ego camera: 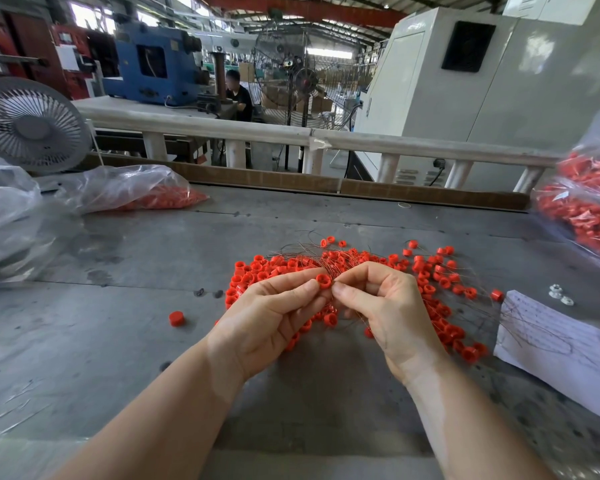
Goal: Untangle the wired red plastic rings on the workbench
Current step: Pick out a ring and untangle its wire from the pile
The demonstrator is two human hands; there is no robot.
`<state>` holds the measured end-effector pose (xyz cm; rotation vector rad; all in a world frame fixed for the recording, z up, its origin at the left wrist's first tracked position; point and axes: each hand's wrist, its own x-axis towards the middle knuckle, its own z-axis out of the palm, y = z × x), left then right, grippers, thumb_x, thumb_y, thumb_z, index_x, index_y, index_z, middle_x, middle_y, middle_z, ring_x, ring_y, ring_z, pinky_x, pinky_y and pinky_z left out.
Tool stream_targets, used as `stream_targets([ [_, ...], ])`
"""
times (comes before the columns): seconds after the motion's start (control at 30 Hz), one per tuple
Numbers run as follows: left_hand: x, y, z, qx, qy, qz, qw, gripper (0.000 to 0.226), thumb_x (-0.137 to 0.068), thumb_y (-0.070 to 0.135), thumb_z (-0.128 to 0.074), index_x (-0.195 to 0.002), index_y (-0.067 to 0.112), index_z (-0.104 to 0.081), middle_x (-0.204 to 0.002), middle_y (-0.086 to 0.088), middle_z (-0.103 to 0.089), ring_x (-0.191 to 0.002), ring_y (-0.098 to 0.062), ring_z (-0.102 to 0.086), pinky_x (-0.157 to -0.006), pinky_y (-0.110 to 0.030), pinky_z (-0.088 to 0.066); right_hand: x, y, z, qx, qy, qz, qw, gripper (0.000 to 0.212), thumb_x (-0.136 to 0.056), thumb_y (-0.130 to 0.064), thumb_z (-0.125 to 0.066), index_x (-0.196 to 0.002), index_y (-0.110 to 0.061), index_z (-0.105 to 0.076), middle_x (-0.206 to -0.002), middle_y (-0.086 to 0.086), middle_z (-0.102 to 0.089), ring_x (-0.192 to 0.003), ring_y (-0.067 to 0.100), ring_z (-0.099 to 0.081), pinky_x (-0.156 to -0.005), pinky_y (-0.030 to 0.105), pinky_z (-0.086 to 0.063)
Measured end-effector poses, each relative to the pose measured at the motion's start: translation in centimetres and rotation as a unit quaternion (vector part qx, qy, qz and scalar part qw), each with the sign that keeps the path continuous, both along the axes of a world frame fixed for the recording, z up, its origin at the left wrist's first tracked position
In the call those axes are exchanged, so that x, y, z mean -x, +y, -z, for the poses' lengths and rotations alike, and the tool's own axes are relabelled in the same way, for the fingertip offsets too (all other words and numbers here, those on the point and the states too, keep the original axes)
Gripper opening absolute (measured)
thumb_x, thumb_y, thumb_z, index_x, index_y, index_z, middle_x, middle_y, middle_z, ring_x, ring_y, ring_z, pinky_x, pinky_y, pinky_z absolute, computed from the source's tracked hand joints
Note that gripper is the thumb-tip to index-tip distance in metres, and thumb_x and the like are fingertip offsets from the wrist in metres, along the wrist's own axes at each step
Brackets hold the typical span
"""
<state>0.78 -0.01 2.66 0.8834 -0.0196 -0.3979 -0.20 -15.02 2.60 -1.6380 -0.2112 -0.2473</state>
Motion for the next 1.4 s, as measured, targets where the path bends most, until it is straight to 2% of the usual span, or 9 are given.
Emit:
stream_targets([
  [0.27, 0.11, -0.02, -0.14, -0.001, -0.001, -0.008, 1.0, 0.021, -0.065, 0.0, -0.06, -0.075, 0.007, -0.077, -0.077, -0.011, -0.072, -0.066, -0.012, -0.071, -0.059, -0.016, -0.056, 0.08, 0.06, -0.04, 0.019, -0.007, 0.007, 1.0, 0.017, -0.079, -0.003, -0.069, -0.067, -0.015, -0.068, -0.059, 0.0, -0.065, -0.056, 0.009, -0.059, -0.057, 0.021, -0.049],
  [0.5, 0.03, -0.14, -0.04, 0.0, -0.003, -0.011, 1.0, 0.023, -0.066, -0.001, -0.059, -0.077, 0.008, -0.077, -0.08, -0.011, -0.073, -0.07, -0.014, -0.071, -0.06, -0.016, -0.056, 0.19, 0.12, -0.28, -0.019, 0.003, -0.001, 1.0, 0.02, -0.08, 0.001, -0.067, -0.066, -0.014, -0.067, -0.057, 0.001, -0.064, -0.055, 0.007, -0.058, -0.052, 0.016, -0.046],
  [0.93, 0.08, -0.13, 0.03, -0.009, -0.012, -0.01, 1.0, 0.023, -0.066, -0.002, -0.059, -0.075, 0.008, -0.077, -0.075, -0.01, -0.073, -0.065, -0.012, -0.07, -0.058, -0.016, -0.055, 0.27, 0.24, -0.22, -0.01, -0.001, 0.002, 1.0, 0.019, -0.08, 0.003, -0.067, -0.067, -0.012, -0.067, -0.055, 0.003, -0.064, -0.05, 0.006, -0.057, -0.05, 0.015, -0.043],
  [1.4, -0.02, 0.04, 0.29, -0.021, -0.028, -0.008, 0.999, 0.024, -0.063, -0.002, -0.062, -0.077, 0.01, -0.078, -0.079, -0.009, -0.073, -0.071, -0.013, -0.071, -0.062, -0.017, -0.056, 0.24, 0.24, -0.06, 0.01, -0.006, 0.007, 1.0, 0.018, -0.08, 0.0, -0.068, -0.068, -0.013, -0.066, -0.055, 0.002, -0.063, -0.05, 0.007, -0.055, -0.05, 0.017, -0.044],
])
